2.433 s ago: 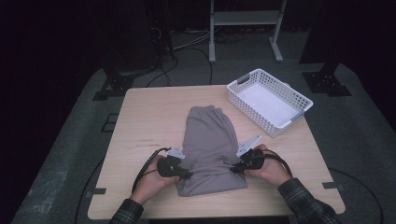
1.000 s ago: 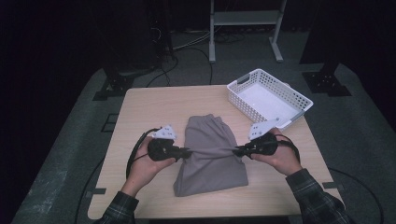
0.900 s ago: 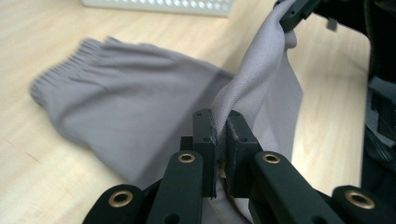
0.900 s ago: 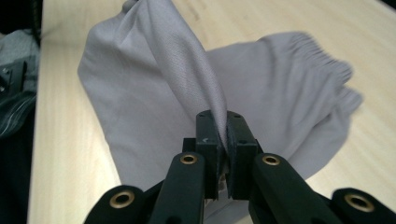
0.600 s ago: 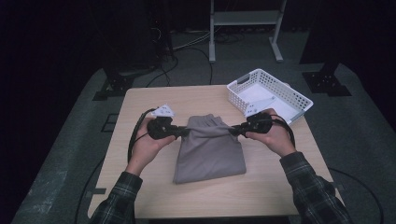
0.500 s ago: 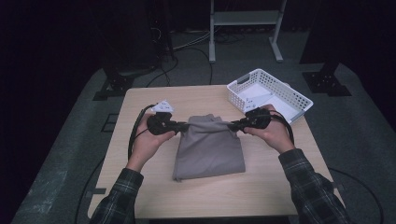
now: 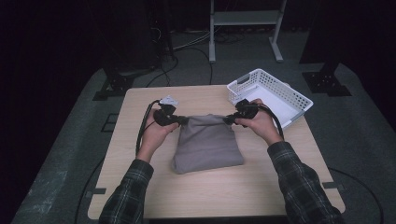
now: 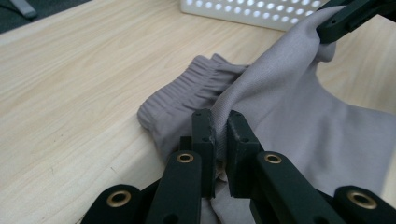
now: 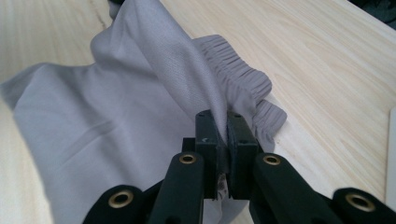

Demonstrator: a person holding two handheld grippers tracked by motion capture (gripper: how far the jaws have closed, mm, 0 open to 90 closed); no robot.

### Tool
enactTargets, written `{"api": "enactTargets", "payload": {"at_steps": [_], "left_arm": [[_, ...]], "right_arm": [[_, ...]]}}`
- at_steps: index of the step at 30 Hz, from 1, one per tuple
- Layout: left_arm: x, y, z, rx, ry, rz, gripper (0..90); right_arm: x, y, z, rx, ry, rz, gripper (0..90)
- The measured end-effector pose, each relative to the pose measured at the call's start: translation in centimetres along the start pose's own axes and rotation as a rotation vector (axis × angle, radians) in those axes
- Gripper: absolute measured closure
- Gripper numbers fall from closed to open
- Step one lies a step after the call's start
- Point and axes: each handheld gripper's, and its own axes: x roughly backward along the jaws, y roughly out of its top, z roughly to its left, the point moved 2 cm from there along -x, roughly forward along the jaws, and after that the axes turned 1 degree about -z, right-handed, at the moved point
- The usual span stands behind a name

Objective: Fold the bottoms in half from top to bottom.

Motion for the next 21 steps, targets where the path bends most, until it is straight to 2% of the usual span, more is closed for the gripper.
{"api": "enactTargets", "payload": {"at_steps": [6, 12, 14, 16, 21], "left_arm": [[-1.4, -0.6, 0.9, 0.034, 0.014, 0.008, 81.7], [-1.8, -0.7, 1.1, 0.044, 0.016, 0.004, 78.8], [-1.9, -0.7, 1.1, 0.050, 0.023, 0.009, 65.2], [-1.8, -0.7, 1.0, 0.052, 0.034, 0.007, 59.6], [-0.9, -0.3, 0.6, 0.036, 0.050, -0.011, 46.2]], "right_arm": [[-1.7, -0.1, -1.0, -0.029, -0.013, 0.015, 83.9], [-2.3, -0.2, -1.3, -0.043, -0.016, 0.020, 82.0], [-2.3, -0.2, -1.4, -0.047, -0.030, 0.001, 73.1], [-2.2, -0.1, -1.5, -0.060, -0.041, -0.027, 66.2], [-1.6, -0.1, -1.1, -0.047, -0.056, -0.037, 57.1]]}}
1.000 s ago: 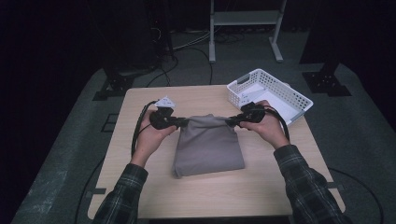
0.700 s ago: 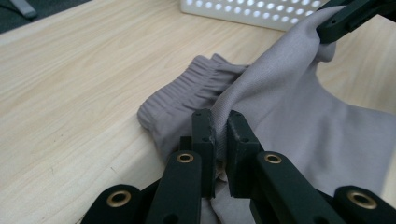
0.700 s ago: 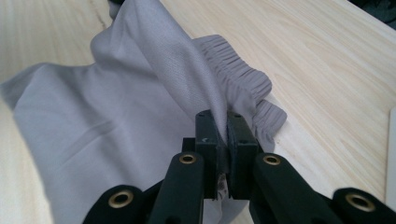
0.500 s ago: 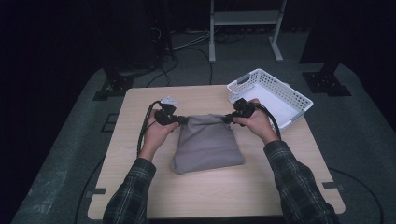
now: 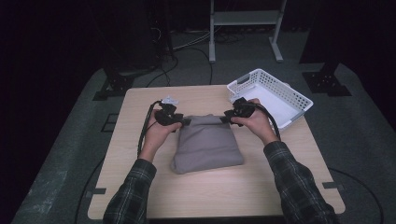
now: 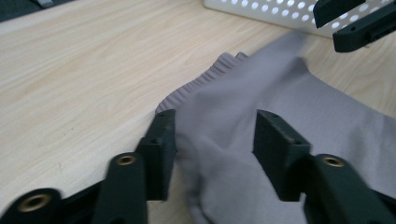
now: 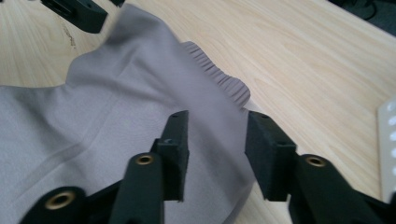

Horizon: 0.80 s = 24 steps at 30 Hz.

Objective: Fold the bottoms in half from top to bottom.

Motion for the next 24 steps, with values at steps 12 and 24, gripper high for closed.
{"api": "enactTargets", "payload": {"at_steps": [12, 24], "left_arm": [[1.2, -1.2, -2.3, -0.027, -0.040, -0.014, 44.7], [-0.2, -2.4, -4.3, -0.021, -0.074, 0.018, 35.3]], "right_arm": [[1.3, -1.0, 2.2, 0.012, 0.035, -0.041, 44.7], [2.3, -3.9, 3.7, -0.001, 0.013, -0.046, 36.6]]}}
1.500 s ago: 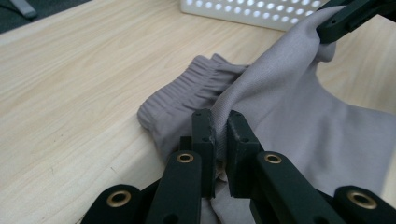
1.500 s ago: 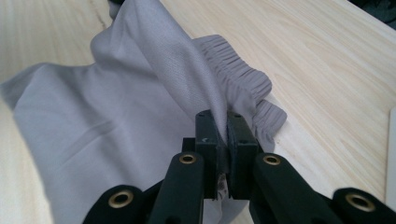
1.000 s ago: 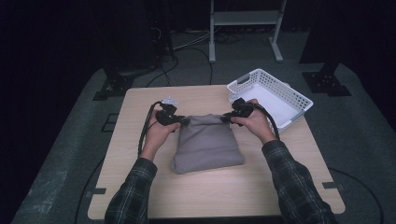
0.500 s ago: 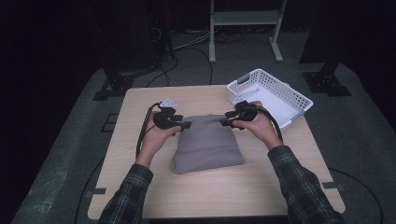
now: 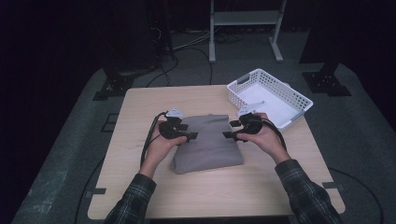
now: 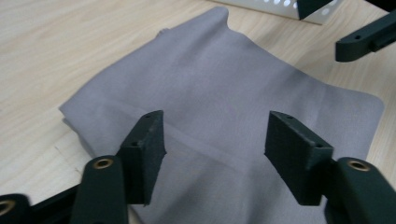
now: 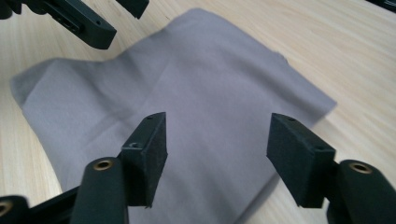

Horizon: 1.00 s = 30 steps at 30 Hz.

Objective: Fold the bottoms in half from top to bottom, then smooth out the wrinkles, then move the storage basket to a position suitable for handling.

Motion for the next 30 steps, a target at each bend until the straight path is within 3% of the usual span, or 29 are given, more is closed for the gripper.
{"api": "enactTargets", "payload": {"at_steps": [8, 23, 30], "left_arm": [[-1.9, -0.2, -0.8, -0.005, -0.008, 0.039, 27.7], [-5.8, -0.4, -2.1, -0.032, 0.029, 0.096, 22.5], [-7.0, -0.9, -2.1, -0.048, 0.051, 0.127, 19.1]], "right_arm": [[1.1, -2.7, 0.2, -0.026, -0.036, 0.011, 34.0], [3.5, -8.6, -0.4, -0.096, -0.118, 0.075, 28.7], [3.8, -10.2, -0.2, -0.083, -0.139, 0.106, 28.0]]}}
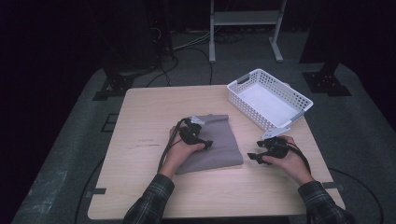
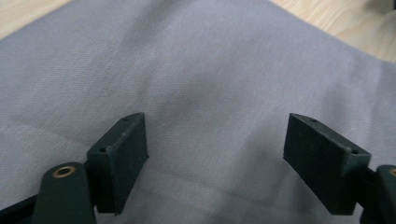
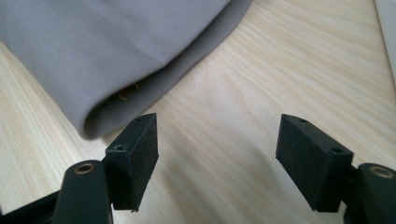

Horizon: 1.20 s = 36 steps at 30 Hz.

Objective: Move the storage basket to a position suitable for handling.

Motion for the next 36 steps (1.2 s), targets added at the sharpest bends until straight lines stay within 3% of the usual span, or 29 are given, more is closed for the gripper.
{"api": "enactTargets", "payload": {"at_steps": [6, 15, 21, 28, 36], "left_arm": [[-0.5, -0.6, -0.5, -0.076, 0.040, 0.011, 17.6], [0.0, -1.4, -0.5, -0.086, 0.028, 0.016, 12.6], [1.2, -2.5, -0.3, -0.094, 0.021, 0.040, 12.0], [2.6, -3.9, 0.2, -0.101, 0.012, 0.042, 11.9], [4.1, -5.5, 0.8, -0.098, 0.013, 0.042, 11.9]], "right_arm": [[-0.1, -0.7, 0.0, 0.010, -0.014, 0.029, 27.6], [-0.2, -0.9, -0.1, 0.015, -0.020, 0.035, 25.4], [-0.2, -1.0, -0.1, 0.011, -0.028, 0.039, 22.7], [-0.4, -1.0, 0.2, 0.011, -0.032, 0.048, 13.4], [-0.4, -1.0, 0.3, -0.006, -0.046, 0.055, 11.3]]}}
